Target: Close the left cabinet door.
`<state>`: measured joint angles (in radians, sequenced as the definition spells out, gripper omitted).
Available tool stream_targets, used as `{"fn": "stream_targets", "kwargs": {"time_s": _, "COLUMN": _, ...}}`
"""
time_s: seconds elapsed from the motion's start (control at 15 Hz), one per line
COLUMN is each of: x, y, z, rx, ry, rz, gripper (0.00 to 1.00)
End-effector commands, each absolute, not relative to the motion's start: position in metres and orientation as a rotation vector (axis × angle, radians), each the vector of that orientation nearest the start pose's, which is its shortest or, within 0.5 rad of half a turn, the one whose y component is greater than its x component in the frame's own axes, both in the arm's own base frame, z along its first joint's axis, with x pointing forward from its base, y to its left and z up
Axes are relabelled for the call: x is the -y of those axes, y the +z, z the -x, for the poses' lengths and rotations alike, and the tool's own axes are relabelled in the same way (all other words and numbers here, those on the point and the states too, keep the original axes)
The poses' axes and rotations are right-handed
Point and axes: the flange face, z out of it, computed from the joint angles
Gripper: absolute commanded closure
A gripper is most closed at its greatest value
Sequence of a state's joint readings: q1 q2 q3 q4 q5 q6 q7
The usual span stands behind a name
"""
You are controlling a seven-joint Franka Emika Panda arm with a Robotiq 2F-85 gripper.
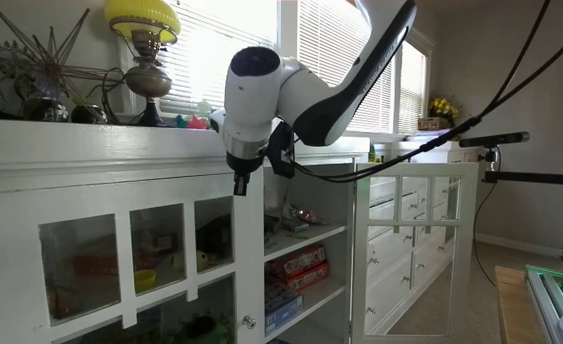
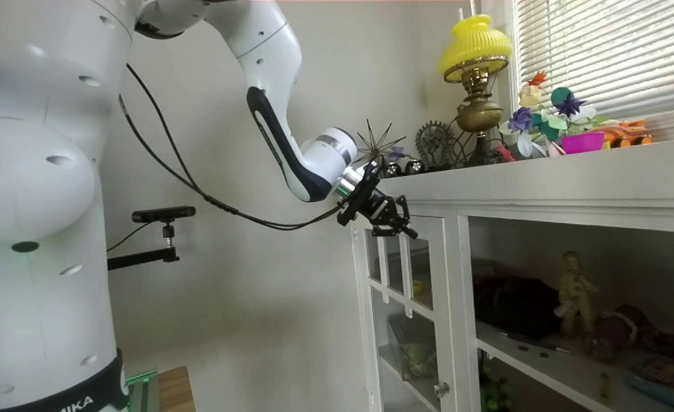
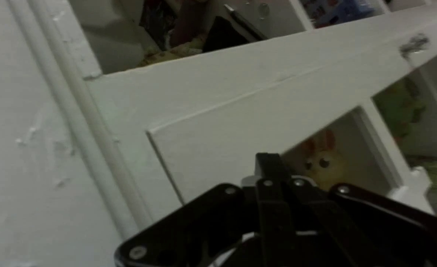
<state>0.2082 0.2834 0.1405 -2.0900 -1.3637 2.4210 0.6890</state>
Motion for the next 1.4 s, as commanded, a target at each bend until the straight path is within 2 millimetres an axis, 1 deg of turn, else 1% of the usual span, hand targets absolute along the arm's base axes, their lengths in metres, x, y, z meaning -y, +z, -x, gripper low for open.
{"fn": "stream_targets", "kwargs": {"time_s": 0.0, "x": -0.223, "y": 0.311, "z": -0.509, "rx": -0.944, "ry": 0.493, "rz": -2.363, "gripper": 1.0}}
{"fn": "stream_targets", "kwargs": {"time_s": 0.2, "x": -0.247, "y": 0.318, "z": -0.48, "rx": -0.996, "ry": 0.39, "rz": -2.491, "gripper": 1.0}}
{"fn": "stream_targets", "kwargs": {"time_s": 0.27, "x": -0.254, "y": 0.319, "z": -0.474, "rx": -1.004, "ry": 0.355, "rz": -2.539, "gripper": 1.0}}
{"fn": "stream_targets", "kwargs": {"time_s": 0.4, "x": -0.27, "y": 0.326, "z": -0.469, "rx": -1.032, "ry": 0.303, "rz": -2.642, "gripper": 1.0}}
{"fn": "stream_targets", "kwargs": {"time_s": 0.6, "x": -0.294, "y": 0.351, "z": -0.472, "rx": -1.096, "ry": 0.227, "rz": -2.799, "gripper": 1.0}}
{"fn": "stream_targets", "kwargs": {"time_s": 0.67, "x": -0.301, "y": 0.362, "z": -0.473, "rx": -1.114, "ry": 0.19, "rz": -2.852, "gripper": 1.0}}
{"fn": "stream_targets", "kwargs": {"time_s": 0.8, "x": -0.313, "y": 0.39, "z": -0.47, "rx": -1.157, "ry": 0.088, "rz": -2.942, "gripper": 1.0}}
{"fn": "stream_targets", "kwargs": {"time_s": 0.87, "x": -0.317, "y": 0.406, "z": -0.468, "rx": -1.203, "ry": 0.035, "rz": -2.974, "gripper": 0.74}}
{"fn": "stream_targets", "kwargs": {"time_s": 0.93, "x": -0.32, "y": 0.422, "z": -0.463, "rx": -1.2, "ry": -0.048, "rz": -3.015, "gripper": 0.73}}
{"fn": "stream_targets", "kwargs": {"time_s": 1.07, "x": -0.322, "y": 0.454, "z": -0.456, "rx": -1.25, "ry": -0.185, "rz": -3.095, "gripper": 0.6}}
{"fn": "stream_targets", "kwargs": {"time_s": 1.13, "x": -0.322, "y": 0.426, "z": -0.461, "rx": -1.179, "ry": -0.084, "rz": -3.049, "gripper": 0.78}}
{"fn": "stream_targets", "kwargs": {"time_s": 1.2, "x": -0.323, "y": 0.437, "z": -0.46, "rx": -1.202, "ry": -0.136, "rz": -3.069, "gripper": 0.71}}
{"fn": "stream_targets", "kwargs": {"time_s": 1.27, "x": -0.324, "y": 0.446, "z": -0.459, "rx": -1.214, "ry": -0.148, "rz": -3.078, "gripper": 0.65}}
{"fn": "stream_targets", "kwargs": {"time_s": 1.33, "x": -0.324, "y": 0.451, "z": -0.459, "rx": -1.22, "ry": -0.153, "rz": -3.08, "gripper": 0.6}}
